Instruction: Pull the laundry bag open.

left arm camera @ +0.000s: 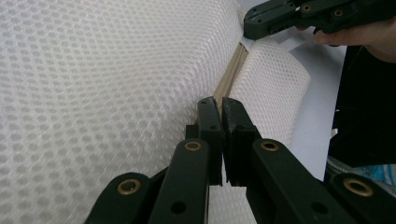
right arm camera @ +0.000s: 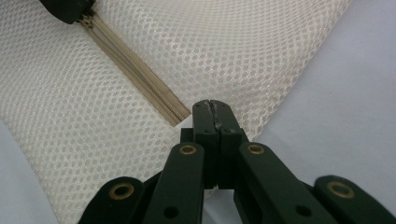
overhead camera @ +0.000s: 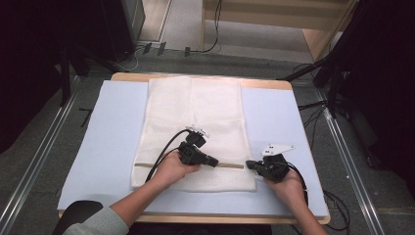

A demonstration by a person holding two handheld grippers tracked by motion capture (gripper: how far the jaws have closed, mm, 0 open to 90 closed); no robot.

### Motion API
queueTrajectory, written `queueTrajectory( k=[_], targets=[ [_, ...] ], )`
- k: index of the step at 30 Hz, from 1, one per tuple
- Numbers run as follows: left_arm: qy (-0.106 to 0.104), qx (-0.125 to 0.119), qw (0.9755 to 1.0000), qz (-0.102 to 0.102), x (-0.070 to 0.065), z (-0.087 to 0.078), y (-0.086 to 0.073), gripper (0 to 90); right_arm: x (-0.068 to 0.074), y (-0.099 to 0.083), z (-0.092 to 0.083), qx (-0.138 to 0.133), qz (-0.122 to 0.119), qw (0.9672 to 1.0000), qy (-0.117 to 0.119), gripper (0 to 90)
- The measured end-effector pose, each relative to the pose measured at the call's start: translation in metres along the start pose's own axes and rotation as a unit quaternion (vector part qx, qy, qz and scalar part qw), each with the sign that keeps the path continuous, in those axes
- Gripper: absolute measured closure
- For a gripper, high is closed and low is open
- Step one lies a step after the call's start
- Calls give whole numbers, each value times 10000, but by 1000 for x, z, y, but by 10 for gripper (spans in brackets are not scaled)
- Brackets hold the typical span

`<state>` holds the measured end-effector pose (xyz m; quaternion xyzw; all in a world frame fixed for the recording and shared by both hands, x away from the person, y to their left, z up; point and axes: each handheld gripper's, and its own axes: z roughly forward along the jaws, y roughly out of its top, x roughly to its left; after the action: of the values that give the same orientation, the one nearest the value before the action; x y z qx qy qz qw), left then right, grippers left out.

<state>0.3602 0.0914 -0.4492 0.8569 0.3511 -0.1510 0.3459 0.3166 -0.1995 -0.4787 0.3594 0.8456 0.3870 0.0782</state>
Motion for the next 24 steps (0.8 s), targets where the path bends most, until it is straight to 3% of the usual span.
queueTrajectory(
  k=[11, 16, 19, 24],
  targets=[
    [-1, 3, 9999, -104, 7, -17, -8, 890, 0, 0, 0, 9, -21, 10000, -4, 900],
    [75, 5, 10000, -43, 7, -21, -10, 890, 0, 0, 0, 16, -18, 10000, -16, 900],
    [53, 33, 9999, -161, 12, -27, -13, 890, 1, 0, 0, 21, -21, 10000, -25, 900],
    [100, 36, 9998, -185, 17, -38, -19, 890, 1, 0, 0, 25, -18, 10000, -24, 900]
  ],
)
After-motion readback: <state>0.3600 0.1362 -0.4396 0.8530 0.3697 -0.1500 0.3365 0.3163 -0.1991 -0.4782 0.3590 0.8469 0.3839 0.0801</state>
